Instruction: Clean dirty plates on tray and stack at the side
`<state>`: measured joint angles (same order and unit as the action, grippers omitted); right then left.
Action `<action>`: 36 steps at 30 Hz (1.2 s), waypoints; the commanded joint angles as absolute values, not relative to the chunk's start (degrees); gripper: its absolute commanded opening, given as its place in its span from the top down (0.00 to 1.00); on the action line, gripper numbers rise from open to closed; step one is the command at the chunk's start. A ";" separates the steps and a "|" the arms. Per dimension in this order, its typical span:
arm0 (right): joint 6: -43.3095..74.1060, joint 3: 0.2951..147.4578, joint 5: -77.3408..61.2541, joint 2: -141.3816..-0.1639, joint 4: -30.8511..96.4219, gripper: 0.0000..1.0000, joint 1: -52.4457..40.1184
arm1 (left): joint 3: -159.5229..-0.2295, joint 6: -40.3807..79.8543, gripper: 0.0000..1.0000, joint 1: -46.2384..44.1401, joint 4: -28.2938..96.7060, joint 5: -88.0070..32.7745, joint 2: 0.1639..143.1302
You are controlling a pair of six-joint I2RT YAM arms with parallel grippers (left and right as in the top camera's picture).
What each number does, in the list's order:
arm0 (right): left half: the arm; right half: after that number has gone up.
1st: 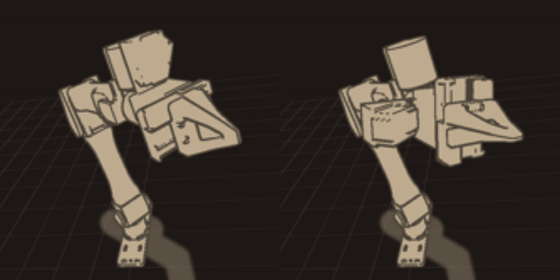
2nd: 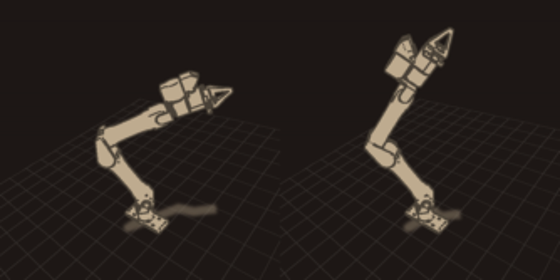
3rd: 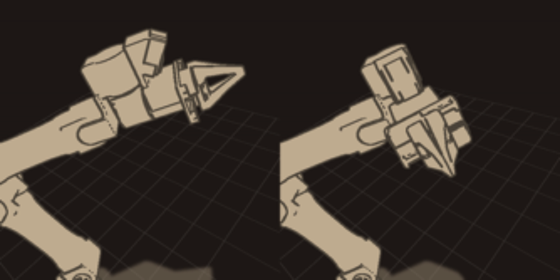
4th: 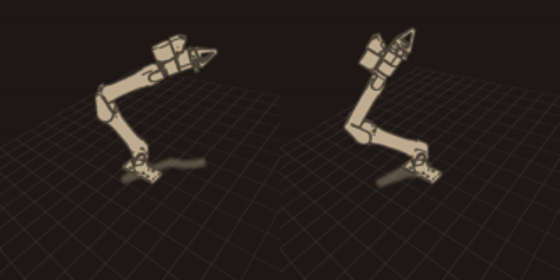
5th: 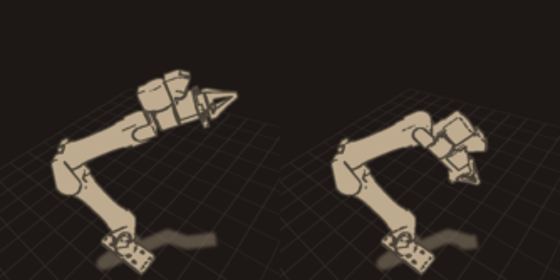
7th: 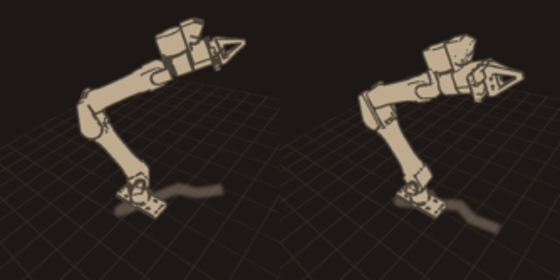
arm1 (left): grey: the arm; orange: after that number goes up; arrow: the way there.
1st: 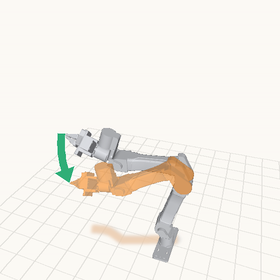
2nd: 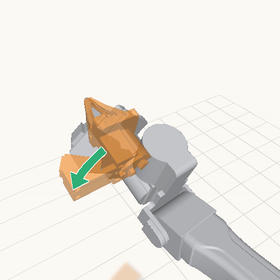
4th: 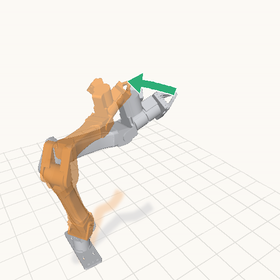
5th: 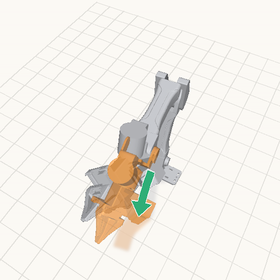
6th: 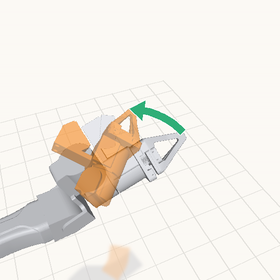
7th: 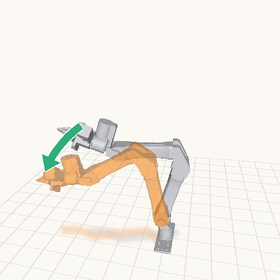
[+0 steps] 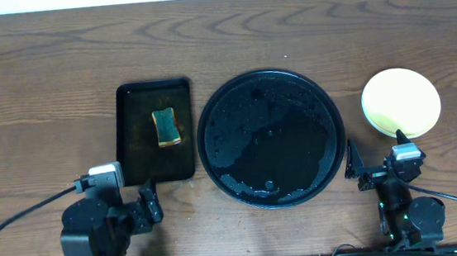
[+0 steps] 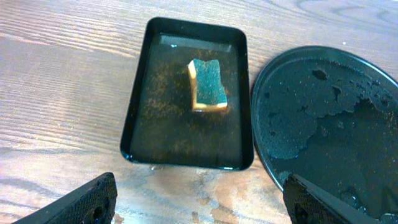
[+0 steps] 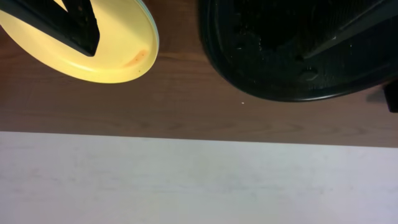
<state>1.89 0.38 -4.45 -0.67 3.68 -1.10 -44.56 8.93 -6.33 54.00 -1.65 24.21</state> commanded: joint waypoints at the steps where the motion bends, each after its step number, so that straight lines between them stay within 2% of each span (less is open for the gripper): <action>1: 1.50 0.32 -3.92 -0.34 4.01 0.01 -1.48 | -42.04 8.16 0.14 -2.81 54.00 -2.11 19.79; 8: 1.48 0.32 -3.92 -0.34 4.01 0.01 -1.48 | -30.57 8.21 0.14 0.99 47.22 -2.17 9.72; 16: 1.50 0.32 -3.92 -0.34 4.01 0.01 -1.48 | -15.40 8.21 0.14 1.85 27.27 -2.35 0.03; 26: 1.50 0.32 -3.92 -0.34 4.01 0.01 -1.48 | -2.74 8.12 0.14 2.09 2.92 -2.33 0.10; 36: 1.50 0.32 -3.92 -0.34 4.01 0.01 -1.48 | -0.23 6.90 0.14 2.07 3.97 -1.93 0.10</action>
